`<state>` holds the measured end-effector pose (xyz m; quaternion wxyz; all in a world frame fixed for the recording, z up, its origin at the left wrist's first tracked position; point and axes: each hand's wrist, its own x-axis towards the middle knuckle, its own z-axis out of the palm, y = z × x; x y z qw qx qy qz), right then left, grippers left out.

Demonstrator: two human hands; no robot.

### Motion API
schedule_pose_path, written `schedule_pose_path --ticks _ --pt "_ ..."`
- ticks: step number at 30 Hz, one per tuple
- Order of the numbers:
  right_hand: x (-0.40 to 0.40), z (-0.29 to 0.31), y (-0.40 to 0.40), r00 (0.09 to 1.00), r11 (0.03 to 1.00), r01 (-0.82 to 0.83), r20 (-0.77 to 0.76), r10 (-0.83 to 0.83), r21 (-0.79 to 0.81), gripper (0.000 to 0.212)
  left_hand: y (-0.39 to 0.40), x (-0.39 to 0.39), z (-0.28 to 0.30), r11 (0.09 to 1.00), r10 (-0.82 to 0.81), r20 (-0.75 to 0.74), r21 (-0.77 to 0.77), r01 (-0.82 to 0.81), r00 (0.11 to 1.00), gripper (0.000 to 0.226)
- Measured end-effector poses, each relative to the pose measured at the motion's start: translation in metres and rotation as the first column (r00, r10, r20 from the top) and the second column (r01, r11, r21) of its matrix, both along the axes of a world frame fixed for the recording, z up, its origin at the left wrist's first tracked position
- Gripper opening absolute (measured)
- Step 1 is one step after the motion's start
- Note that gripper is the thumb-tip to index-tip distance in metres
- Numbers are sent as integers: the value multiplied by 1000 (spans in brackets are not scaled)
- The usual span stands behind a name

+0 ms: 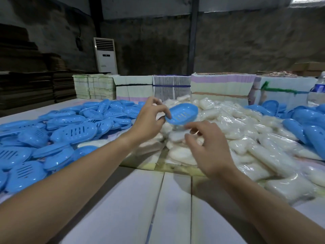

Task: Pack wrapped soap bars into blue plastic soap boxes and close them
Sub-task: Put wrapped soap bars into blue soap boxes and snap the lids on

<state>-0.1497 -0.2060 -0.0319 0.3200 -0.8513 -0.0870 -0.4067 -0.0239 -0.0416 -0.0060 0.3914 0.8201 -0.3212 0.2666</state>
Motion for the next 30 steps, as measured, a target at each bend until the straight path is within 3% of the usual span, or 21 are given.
schedule_pose_path --ticks 3,8,10,13,16,20,24,27,30 --pt "-4 10 -6 995 985 48 81 -62 167 25 -1 -30 -7 980 -178 -256 -130 148 950 52" --pt "-5 17 -28 987 949 120 64 -145 292 26 7 -57 -23 953 -300 -398 -98 285 867 55" --pt "-2 17 -43 973 957 231 -15 -232 173 32 14 -62 -24 922 -339 -441 20 387 831 44" --pt "2 11 -61 905 925 322 -222 -363 -202 55 19 -74 -20 817 -298 -543 280 504 785 32" --pt "6 5 -62 836 857 327 -301 -459 -399 61 18 -76 -19 772 -284 -536 364 521 795 24" --pt "8 11 -65 811 838 416 -272 -517 -352 58 14 -78 -24 786 -306 -441 384 485 844 46" --pt "6 9 -69 804 841 409 -297 -516 -355 59 8 -83 -29 824 -373 -371 288 487 850 42" --pt "7 6 -69 812 853 361 -323 -486 -376 54 9 -84 -29 842 -365 -411 238 485 836 46" --pt "2 10 -71 859 892 352 -282 -428 -283 43 7 -85 -29 832 -398 -445 195 520 803 47"
